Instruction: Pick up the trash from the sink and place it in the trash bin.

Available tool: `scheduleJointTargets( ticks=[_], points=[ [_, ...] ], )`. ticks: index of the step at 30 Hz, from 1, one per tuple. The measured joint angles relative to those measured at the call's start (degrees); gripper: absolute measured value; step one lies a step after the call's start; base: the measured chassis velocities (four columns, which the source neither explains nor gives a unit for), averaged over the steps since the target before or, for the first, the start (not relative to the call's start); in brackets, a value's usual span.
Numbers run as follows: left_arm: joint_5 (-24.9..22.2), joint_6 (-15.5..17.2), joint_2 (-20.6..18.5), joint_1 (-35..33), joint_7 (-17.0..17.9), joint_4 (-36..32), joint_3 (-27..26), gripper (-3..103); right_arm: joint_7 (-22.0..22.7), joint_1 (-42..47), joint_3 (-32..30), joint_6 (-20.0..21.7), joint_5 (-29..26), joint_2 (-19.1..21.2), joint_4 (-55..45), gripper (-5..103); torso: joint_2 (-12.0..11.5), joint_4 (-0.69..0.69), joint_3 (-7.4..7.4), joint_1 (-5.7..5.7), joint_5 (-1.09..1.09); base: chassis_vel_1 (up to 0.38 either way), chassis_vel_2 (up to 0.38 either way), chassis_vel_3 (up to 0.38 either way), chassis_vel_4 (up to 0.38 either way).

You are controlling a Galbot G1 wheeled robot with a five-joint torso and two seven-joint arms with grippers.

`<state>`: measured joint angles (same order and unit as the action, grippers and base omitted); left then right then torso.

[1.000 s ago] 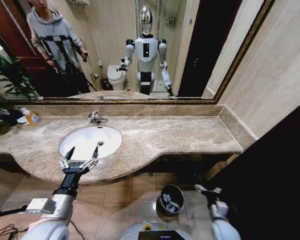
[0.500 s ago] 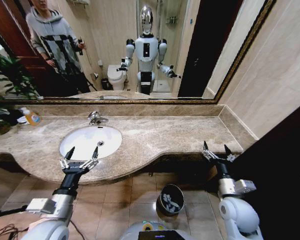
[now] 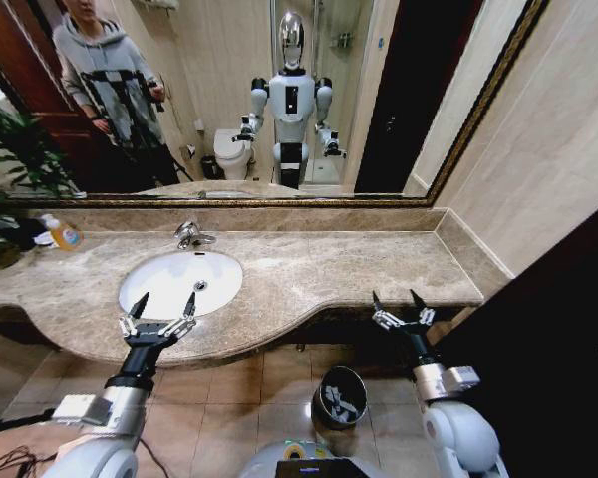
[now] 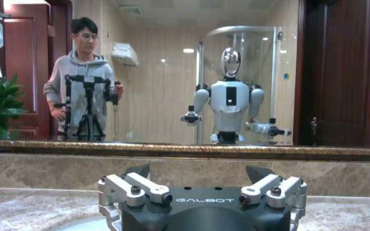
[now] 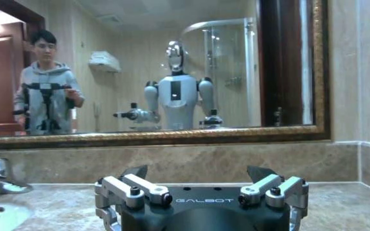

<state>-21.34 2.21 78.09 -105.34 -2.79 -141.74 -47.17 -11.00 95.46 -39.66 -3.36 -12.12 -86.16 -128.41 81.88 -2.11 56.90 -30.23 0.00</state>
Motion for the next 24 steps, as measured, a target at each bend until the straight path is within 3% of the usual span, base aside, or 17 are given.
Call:
scheduleJointTargets(
  ticks=[24],
  points=[
    [0.0, 0.0, 0.0, 0.0, 0.0, 0.0, 0.0, 100, -0.2, 0.0, 0.0, 0.2, 0.2, -0.1, -0.1, 100, 0.0, 0.00, 0.00, 0.00, 0.00, 0.000, 0.000, 0.000, 0.000]
  ],
)
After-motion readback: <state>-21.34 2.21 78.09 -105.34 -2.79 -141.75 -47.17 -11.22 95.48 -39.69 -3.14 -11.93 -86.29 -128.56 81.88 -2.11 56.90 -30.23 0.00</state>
